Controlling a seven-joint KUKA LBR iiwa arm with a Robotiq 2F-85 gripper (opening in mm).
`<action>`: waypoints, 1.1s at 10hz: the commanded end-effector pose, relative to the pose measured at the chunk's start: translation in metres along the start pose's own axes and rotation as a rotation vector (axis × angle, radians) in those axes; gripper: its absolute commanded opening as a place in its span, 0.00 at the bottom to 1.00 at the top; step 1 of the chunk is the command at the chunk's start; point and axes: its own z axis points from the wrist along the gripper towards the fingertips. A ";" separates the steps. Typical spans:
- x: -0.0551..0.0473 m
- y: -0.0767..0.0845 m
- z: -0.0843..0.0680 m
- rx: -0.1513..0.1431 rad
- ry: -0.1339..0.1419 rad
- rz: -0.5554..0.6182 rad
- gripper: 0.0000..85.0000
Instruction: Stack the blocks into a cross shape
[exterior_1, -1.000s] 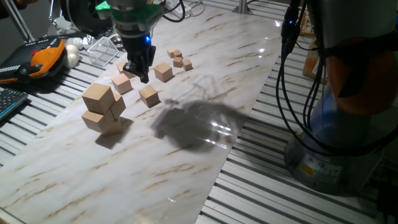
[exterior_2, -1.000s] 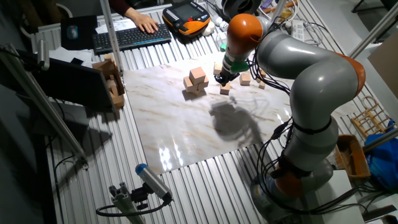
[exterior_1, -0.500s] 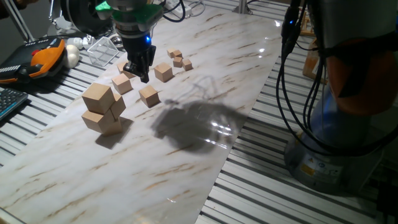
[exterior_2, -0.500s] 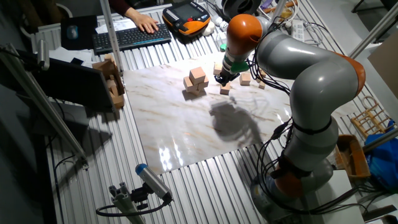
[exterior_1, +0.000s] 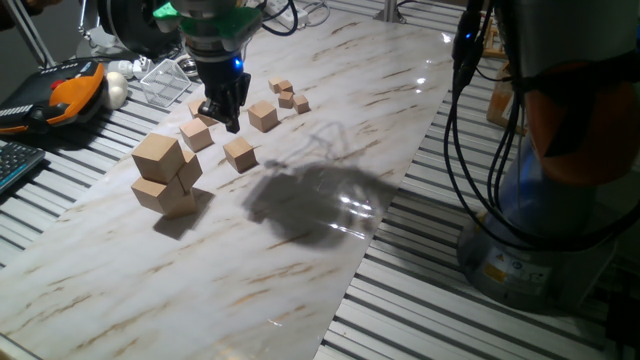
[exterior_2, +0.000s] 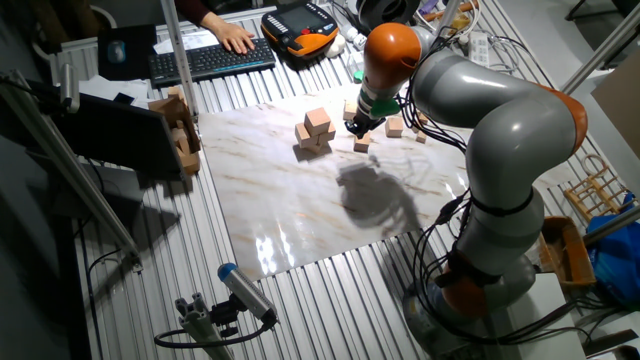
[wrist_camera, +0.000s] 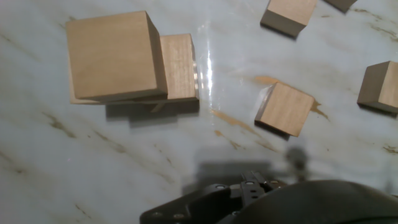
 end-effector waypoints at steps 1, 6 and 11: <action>0.000 0.000 0.000 0.000 0.000 -0.001 0.00; -0.001 0.001 0.001 -0.002 0.003 0.002 0.00; -0.001 0.002 0.001 -0.006 0.017 0.025 0.00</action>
